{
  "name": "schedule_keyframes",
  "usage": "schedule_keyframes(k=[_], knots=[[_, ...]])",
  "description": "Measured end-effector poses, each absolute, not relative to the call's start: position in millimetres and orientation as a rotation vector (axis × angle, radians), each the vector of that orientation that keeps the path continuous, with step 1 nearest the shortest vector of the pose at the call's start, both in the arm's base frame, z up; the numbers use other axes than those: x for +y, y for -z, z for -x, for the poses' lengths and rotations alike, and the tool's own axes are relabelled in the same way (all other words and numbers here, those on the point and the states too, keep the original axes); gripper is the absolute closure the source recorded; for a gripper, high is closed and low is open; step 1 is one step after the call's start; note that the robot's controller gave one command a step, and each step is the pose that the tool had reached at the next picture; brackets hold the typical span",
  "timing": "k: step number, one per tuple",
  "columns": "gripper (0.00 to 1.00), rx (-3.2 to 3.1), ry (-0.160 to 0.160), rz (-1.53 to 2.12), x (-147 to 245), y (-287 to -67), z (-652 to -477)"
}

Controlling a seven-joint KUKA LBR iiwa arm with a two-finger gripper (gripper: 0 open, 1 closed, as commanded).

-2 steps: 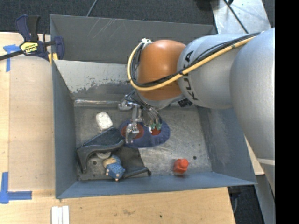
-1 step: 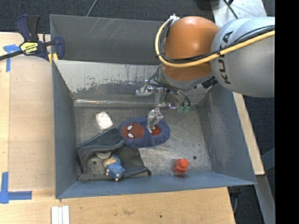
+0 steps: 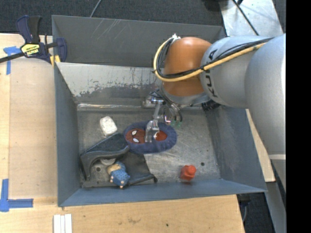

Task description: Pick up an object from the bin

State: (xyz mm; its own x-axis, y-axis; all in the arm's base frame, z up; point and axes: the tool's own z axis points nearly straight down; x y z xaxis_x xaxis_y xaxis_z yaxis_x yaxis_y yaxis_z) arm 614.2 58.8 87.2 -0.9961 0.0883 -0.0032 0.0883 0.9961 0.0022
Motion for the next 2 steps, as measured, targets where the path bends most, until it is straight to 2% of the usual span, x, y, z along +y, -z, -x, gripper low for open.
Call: schedule_keyframes(k=[1,2], knots=[[1.0,3.135,-0.006,-0.141,59.3,-86.2,-614.5],[1.0,3.126,-0.003,-0.138,53.4,-217.5,-606.6]])
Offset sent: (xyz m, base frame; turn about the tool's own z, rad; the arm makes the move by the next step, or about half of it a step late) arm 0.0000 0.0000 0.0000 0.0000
